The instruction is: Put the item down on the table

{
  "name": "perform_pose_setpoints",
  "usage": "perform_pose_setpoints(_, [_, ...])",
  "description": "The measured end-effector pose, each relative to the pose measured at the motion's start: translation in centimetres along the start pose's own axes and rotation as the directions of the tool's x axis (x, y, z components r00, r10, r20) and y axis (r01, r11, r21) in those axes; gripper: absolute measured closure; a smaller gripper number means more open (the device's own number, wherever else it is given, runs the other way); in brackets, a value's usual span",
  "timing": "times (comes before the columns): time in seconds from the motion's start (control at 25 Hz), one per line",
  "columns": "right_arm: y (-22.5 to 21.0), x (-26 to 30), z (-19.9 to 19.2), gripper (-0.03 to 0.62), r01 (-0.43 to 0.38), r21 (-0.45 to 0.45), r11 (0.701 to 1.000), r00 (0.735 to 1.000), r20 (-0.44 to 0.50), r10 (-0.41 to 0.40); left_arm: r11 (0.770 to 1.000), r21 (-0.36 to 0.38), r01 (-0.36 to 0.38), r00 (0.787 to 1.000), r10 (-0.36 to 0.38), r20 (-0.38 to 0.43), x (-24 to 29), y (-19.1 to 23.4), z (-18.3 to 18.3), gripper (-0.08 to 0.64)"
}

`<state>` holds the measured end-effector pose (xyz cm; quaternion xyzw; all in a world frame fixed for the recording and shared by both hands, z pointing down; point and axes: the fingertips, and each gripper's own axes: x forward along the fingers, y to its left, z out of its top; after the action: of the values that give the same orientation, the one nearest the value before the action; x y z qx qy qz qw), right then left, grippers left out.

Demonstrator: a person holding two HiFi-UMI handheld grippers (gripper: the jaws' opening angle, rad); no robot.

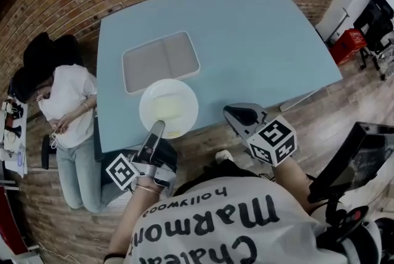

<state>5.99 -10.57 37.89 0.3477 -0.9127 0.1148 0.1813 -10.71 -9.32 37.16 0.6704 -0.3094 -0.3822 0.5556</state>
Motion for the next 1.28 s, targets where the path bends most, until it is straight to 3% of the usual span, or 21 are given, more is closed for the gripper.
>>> perform_pose_setpoints(0.44, [-8.2,0.4,0.7,0.581,-0.098,0.0,0.995,0.995,-0.029,0.098,0.998,-0.04,-0.048,0.991,0.052,0.123,6.6,2.3,-1.6,0.532])
perform_pose_setpoints(0.8, [-11.2,2.7,0.7,0.581,-0.152,0.056,0.987,0.988,-0.013,0.153,0.998,-0.037,-0.053,0.974,0.06,0.217,8.6,2.7,-0.4,0.532])
perform_pose_setpoints(1.28, [-13.0,6.9,1.6,0.581,-0.183,0.0,0.983,0.983,-0.016,0.183,0.992,-0.056,-0.11,0.961,0.121,0.25,10.1,6.0,1.5,0.532])
